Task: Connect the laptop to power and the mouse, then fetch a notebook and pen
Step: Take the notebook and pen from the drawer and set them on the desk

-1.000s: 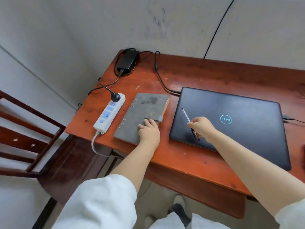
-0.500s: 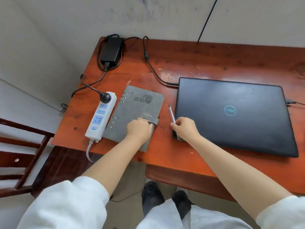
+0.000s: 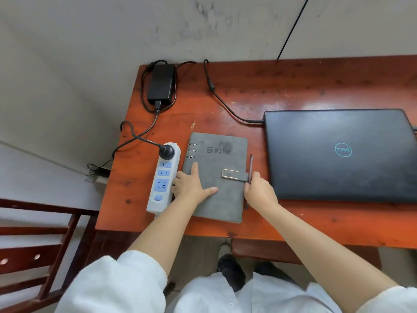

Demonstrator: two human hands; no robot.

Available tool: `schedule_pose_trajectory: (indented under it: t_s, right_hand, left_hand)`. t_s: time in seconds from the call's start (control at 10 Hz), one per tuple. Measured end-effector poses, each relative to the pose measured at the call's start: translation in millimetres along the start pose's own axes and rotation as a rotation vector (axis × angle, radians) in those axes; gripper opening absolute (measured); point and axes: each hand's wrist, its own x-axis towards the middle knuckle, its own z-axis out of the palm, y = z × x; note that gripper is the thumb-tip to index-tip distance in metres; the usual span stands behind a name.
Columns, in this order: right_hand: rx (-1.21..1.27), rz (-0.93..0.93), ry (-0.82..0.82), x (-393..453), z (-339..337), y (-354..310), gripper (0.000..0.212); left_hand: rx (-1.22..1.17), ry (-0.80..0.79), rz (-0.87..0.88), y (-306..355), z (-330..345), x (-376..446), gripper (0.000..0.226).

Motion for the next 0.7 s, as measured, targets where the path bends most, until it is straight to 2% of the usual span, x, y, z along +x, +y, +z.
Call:
schedule_pose_trajectory:
  t_s: [0.5, 0.6, 0.7]
  right_hand:
    - [-0.149, -0.023, -0.048, -5, -5, 5, 0.024]
    - [-0.125, -0.040, -0.065, -2, -7, 7, 0.026]
    - [-0.111, -0.066, -0.058, -4, -15, 9, 0.028]
  left_hand:
    - [-0.123, 0.064, 0.041, -6, 15, -12, 0.091]
    - [-0.058, 0.090, 0.196, -6, 17, -15, 0.090]
    - [0.036, 0.087, 0.424, -6, 28, -21, 0.086]
